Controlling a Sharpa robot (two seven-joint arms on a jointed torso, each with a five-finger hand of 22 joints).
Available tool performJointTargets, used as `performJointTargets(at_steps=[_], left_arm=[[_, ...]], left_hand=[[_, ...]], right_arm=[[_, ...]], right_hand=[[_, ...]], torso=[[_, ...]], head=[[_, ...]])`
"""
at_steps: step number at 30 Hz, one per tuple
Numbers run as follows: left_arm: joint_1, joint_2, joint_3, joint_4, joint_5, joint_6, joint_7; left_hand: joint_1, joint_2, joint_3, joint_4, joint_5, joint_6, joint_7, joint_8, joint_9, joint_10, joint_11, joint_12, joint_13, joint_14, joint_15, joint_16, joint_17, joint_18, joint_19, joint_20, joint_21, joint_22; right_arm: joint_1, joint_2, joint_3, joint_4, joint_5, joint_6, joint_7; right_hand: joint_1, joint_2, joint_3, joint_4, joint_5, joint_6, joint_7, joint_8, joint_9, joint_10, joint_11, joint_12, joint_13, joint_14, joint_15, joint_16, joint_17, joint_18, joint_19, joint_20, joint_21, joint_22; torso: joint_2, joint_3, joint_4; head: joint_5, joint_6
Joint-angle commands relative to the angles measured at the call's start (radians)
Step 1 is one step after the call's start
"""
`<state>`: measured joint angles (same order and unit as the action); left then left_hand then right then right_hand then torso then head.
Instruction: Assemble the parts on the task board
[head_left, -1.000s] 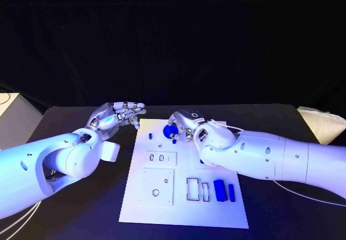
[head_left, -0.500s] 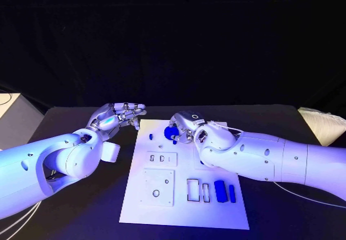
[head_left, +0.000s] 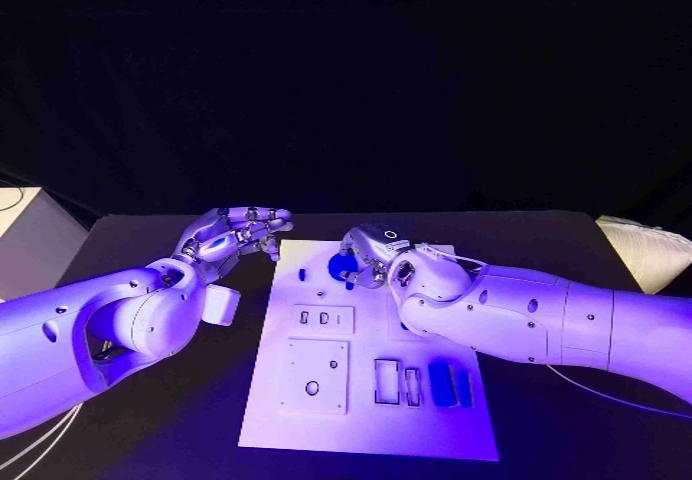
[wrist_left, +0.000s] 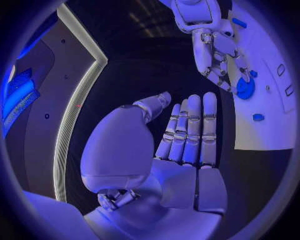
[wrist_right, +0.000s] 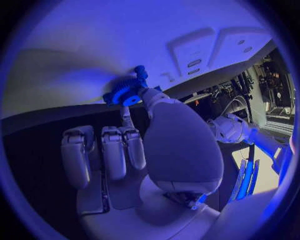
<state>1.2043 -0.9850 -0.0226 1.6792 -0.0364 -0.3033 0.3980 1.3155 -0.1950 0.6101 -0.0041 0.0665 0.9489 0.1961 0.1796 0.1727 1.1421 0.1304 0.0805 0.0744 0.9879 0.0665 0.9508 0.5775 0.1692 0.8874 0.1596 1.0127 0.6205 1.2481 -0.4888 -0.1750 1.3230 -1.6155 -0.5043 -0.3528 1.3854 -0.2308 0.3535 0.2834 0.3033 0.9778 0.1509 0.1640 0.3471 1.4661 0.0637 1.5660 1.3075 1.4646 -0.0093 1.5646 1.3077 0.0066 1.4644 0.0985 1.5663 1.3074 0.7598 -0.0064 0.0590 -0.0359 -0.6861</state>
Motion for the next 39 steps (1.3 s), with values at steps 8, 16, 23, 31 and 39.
performJointTargets(at_steps=[8,16,23,31,39], left_arm=[[0.001,0.001,0.001,0.001,-0.003,0.018,0.001],[0.001,0.001,0.001,0.001,-0.006,0.017,0.001],[0.001,0.001,0.001,0.001,-0.007,0.015,0.001],[0.001,0.003,0.001,-0.001,-0.007,0.015,0.0],[0.001,0.003,0.001,0.0,-0.007,0.017,0.002]], left_hand=[[-0.003,0.002,0.007,0.001,-0.003,-0.011,0.003,-0.001,0.001,-0.009,0.005,-0.006,-0.002,-0.003,-0.001,0.004,-0.002,0.015,-0.01,0.002,0.004,0.002],[-0.002,0.001,0.007,0.0,-0.003,-0.013,0.003,-0.001,0.001,-0.01,0.005,-0.007,-0.003,-0.004,-0.001,0.004,-0.003,0.015,-0.011,0.002,0.004,0.002],[-0.002,0.001,0.007,0.0,-0.003,-0.013,0.003,-0.001,0.001,-0.01,0.005,-0.007,-0.003,-0.004,-0.001,0.004,-0.003,0.015,-0.011,0.002,0.004,0.002],[0.0,0.001,0.008,-0.001,-0.003,-0.013,0.003,-0.002,0.002,-0.011,0.006,-0.007,-0.003,-0.005,-0.001,0.003,-0.004,0.015,-0.012,0.002,0.005,0.002],[0.0,0.001,0.008,-0.002,-0.003,-0.014,0.003,-0.002,0.002,-0.012,0.006,-0.007,-0.003,-0.005,-0.001,0.004,-0.004,0.015,-0.012,0.003,0.005,0.002]], right_arm=[[-0.001,-0.005,0.0,0.006,0.04,0.038,0.028],[-0.001,-0.008,0.0,0.007,0.05,0.049,0.03],[-0.001,-0.007,0.0,0.002,0.052,0.058,0.029],[-0.001,-0.005,0.0,-0.001,0.055,0.065,0.029],[-0.001,-0.012,0.0,0.01,0.058,0.085,0.026]], right_hand=[[-0.065,0.002,-0.016,0.005,-0.004,-0.009,0.002,-0.011,-0.012,0.105,0.007,0.005,0.263,0.102,0.008,0.001,0.244,-0.007,0.106,0.004,0.005,0.263],[-0.157,0.022,-0.042,0.007,0.053,-0.012,0.001,-0.017,-0.021,0.103,0.007,0.003,0.261,0.102,0.007,0.001,0.244,-0.007,0.106,0.004,0.005,0.263],[-0.131,0.016,-0.033,-0.008,0.037,-0.011,0.0,-0.019,-0.023,0.101,0.006,0.002,0.26,0.102,0.007,0.0,0.243,-0.007,0.106,0.003,0.005,0.263],[-0.112,0.014,-0.024,-0.012,0.014,-0.011,0.002,-0.021,-0.028,0.101,0.008,0.001,0.259,0.102,0.008,0.001,0.245,-0.007,0.106,0.003,0.005,0.263],[-0.145,0.016,-0.037,0.007,0.035,-0.01,0.002,-0.022,-0.031,0.105,0.008,0.005,0.263,0.104,0.008,0.004,0.255,-0.007,0.106,0.004,0.005,0.263]], torso=[[0.0,0.0007,0.0],[0.0,0.0001,0.0004],[0.0,0.0002,-0.001],[0.0,0.0005,-0.0005],[0.0,0.0002,0.0015]], head=[[0.002,-0.002],[0.003,-0.003],[0.003,-0.001],[0.002,-0.004],[-0.001,-0.007]])
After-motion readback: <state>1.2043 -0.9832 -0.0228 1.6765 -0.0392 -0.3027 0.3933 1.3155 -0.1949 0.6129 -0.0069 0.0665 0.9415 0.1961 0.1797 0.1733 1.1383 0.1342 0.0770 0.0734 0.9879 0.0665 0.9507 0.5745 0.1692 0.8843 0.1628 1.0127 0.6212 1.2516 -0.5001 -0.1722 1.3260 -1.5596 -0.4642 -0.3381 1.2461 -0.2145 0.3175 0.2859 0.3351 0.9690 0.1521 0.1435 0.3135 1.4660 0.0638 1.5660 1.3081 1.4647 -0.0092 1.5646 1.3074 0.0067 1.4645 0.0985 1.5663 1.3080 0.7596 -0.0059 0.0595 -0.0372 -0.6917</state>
